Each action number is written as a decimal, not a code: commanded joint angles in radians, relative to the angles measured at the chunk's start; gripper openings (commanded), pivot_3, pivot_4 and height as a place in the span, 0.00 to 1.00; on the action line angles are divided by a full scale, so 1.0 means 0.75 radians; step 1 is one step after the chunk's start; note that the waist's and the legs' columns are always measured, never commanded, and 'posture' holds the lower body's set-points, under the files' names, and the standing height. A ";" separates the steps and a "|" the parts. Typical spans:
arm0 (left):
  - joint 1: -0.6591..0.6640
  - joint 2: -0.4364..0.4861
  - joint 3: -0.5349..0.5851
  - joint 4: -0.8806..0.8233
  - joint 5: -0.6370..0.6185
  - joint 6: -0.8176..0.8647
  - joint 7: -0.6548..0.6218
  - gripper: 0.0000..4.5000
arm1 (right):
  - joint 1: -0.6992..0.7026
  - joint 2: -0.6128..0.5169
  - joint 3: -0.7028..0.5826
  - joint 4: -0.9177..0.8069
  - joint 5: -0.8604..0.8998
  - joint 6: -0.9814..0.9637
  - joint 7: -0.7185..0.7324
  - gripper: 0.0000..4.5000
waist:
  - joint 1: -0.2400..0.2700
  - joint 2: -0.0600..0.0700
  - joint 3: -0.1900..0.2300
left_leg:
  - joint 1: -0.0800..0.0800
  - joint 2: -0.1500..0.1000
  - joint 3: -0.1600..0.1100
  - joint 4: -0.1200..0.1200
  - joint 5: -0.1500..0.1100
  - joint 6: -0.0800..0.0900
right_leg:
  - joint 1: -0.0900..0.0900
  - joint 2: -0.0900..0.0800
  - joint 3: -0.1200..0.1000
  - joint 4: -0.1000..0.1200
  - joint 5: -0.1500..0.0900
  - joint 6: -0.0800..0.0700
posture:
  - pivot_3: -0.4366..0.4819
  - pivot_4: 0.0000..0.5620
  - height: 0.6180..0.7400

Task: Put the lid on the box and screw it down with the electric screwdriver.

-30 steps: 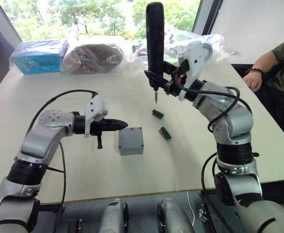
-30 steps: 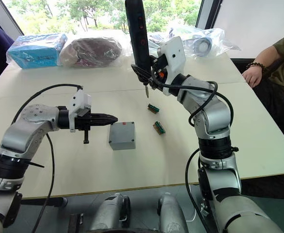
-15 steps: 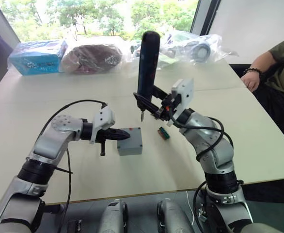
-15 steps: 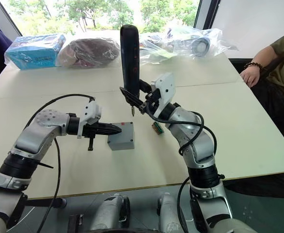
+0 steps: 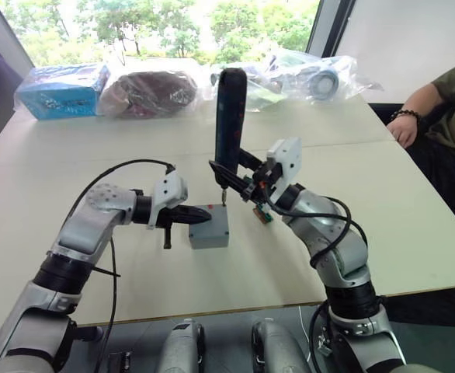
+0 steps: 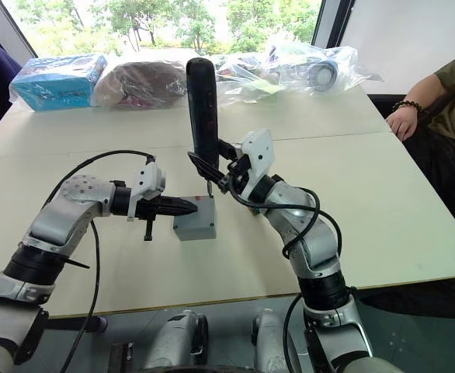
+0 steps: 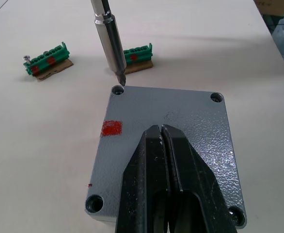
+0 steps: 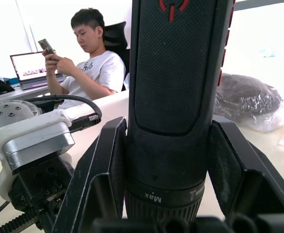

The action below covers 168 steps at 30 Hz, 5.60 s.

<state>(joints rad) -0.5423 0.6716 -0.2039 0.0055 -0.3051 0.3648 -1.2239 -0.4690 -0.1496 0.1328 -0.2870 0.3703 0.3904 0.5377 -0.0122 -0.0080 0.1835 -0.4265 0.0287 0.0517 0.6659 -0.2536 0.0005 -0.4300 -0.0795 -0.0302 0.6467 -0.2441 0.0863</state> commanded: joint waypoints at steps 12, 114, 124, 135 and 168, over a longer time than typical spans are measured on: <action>0.009 0.040 -0.001 0.008 0.024 0.007 -0.029 0.00 | 0.024 0.009 0.012 0.046 -0.037 -0.154 0.023 0.39 | 0.000 0.000 0.000 | 0.000 0.000 0.000 0.000 0.000 0.000 | 0.000 0.000 0.000 0.000 0.000 0.000 | 0.48 0.27 1.00; -0.066 0.110 0.268 -0.412 -0.316 0.246 0.124 0.00 | -0.742 -0.717 0.049 0.788 0.509 1.632 -0.703 0.98 | -0.002 -0.005 -0.006 | 0.000 0.001 -0.004 -0.004 -0.002 0.003 | -0.002 0.000 0.001 -0.002 -0.004 -0.003 | 0.48 0.27 1.00; 0.114 0.210 0.273 -0.279 -0.181 0.144 0.110 0.00 | -0.609 -0.874 0.148 0.078 0.248 0.831 -0.224 0.99 | -0.009 -0.004 -0.005 | 0.000 0.002 -0.003 -0.005 -0.002 0.003 | -0.004 0.003 0.001 -0.002 -0.004 -0.003 | 0.48 0.27 1.00; 0.218 0.139 0.130 -0.097 -0.014 -0.042 0.090 0.00 | -0.242 -0.786 0.285 -0.111 0.067 0.548 0.031 0.26 | 0.005 -0.009 -0.004 | 0.000 0.003 -0.002 -0.001 -0.002 0.002 | 0.001 -0.003 0.000 -0.003 -0.004 -0.003 | 0.48 0.27 1.00; -0.038 -0.056 0.045 0.380 0.254 -0.359 0.116 0.00 | -0.151 -0.691 0.358 -0.191 -0.193 0.627 0.249 0.02 | 0.002 -0.010 -0.005 | 0.000 0.001 -0.002 0.000 -0.001 0.002 | 0.001 0.000 -0.002 0.000 -0.004 -0.002 | 0.48 0.27 1.00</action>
<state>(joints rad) -0.5762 0.6066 -0.1909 0.3087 -0.1126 0.1137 -1.1154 -0.5458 -0.6520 0.4633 -0.3922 0.2372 0.8697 0.7183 -0.0106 -0.0153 0.1799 -0.4261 0.0293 0.0499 0.6663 -0.2547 0.0023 -0.4294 -0.0796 -0.0318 0.6467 -0.2470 0.0845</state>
